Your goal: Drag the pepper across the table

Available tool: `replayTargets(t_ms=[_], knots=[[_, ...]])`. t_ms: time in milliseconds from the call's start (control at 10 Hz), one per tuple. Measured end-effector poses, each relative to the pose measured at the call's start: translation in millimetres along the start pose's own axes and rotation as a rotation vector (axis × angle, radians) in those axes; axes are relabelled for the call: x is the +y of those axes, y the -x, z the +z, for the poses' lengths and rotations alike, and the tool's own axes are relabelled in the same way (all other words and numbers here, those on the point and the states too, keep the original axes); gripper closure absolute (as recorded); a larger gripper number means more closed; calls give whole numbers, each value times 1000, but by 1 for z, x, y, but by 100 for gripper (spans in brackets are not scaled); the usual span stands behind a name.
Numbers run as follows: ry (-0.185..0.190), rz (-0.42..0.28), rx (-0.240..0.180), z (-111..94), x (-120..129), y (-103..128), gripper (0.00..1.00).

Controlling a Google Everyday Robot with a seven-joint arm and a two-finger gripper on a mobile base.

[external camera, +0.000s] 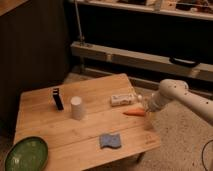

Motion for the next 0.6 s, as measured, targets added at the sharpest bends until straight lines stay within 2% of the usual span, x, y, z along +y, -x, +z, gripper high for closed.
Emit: replayTargets(t_ms=[400, 500, 600], knots=[[24, 21, 26, 8, 0, -5, 20], [26, 21, 23, 10, 0, -6, 20], [32, 5, -16, 12, 1, -7, 20]])
